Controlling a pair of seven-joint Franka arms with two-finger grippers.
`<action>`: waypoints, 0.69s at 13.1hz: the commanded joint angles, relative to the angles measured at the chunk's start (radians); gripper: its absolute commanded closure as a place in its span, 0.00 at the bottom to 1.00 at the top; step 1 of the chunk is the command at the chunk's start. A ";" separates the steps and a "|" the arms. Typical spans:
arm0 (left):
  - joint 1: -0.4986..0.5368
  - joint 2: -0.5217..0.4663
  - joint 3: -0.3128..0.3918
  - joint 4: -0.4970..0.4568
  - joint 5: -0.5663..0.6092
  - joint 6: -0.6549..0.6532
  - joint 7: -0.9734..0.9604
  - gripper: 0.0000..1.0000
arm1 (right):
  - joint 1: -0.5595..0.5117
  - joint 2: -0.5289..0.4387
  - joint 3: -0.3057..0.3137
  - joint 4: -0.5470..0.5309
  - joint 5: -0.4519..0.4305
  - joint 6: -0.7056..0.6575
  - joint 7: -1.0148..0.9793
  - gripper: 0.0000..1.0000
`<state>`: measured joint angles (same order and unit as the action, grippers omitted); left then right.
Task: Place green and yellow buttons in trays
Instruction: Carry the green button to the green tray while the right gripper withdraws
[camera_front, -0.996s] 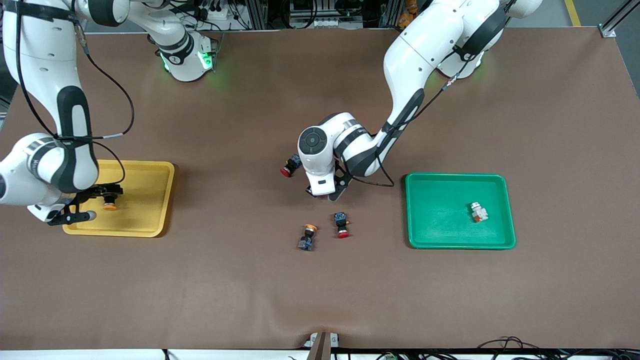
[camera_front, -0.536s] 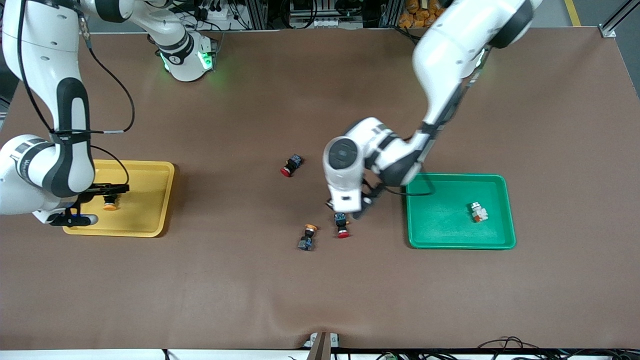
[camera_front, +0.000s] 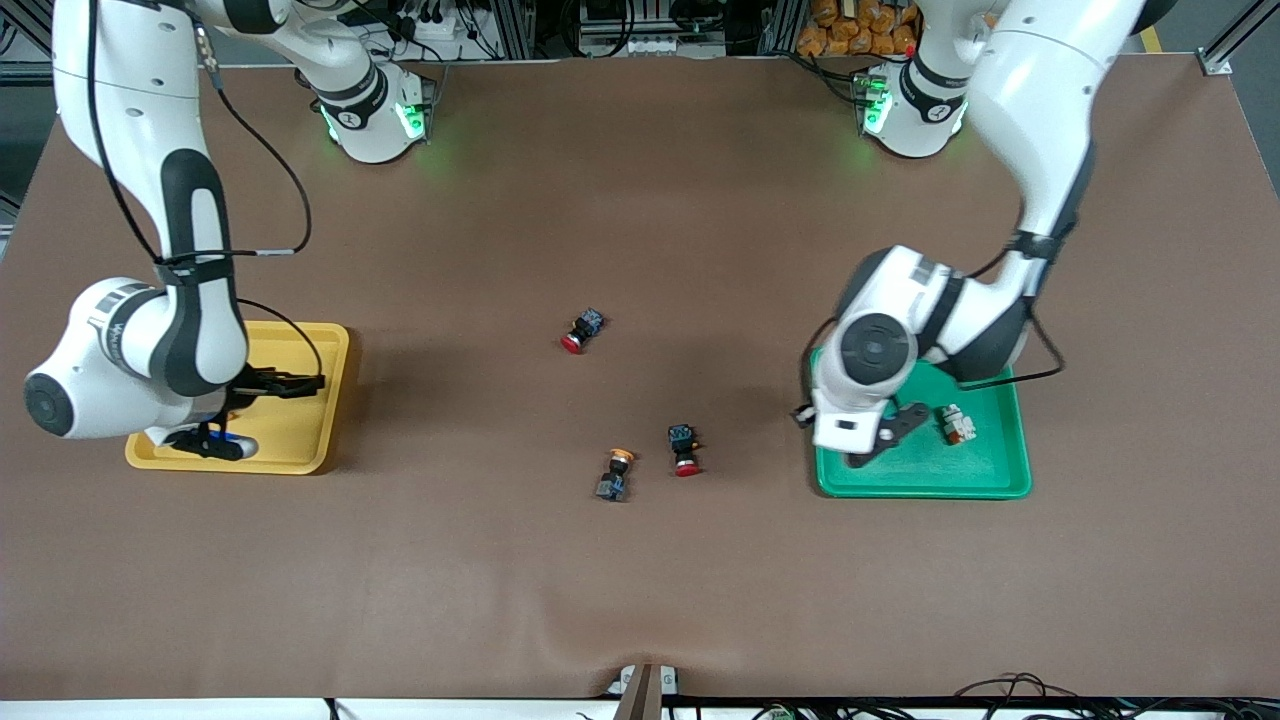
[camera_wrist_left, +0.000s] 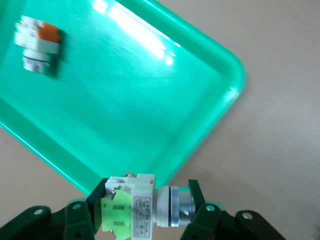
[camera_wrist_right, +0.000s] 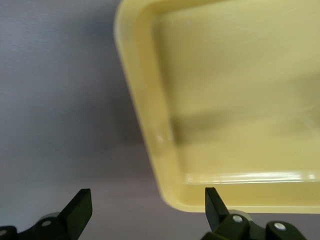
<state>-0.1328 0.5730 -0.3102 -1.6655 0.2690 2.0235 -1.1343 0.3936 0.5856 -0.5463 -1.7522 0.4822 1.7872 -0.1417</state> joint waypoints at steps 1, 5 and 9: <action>0.041 -0.033 -0.010 -0.100 0.012 0.099 0.021 1.00 | 0.027 -0.027 0.048 -0.024 0.053 0.036 0.129 0.00; 0.108 -0.005 -0.010 -0.120 0.013 0.195 0.134 1.00 | 0.039 -0.039 0.170 -0.021 0.073 0.147 0.348 0.00; 0.108 0.005 -0.010 -0.114 0.013 0.207 0.134 1.00 | 0.037 -0.041 0.297 -0.001 0.076 0.269 0.566 0.00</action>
<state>-0.0273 0.5798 -0.3108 -1.7713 0.2704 2.2097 -1.0028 0.4398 0.5754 -0.3100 -1.7456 0.5462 2.0065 0.3134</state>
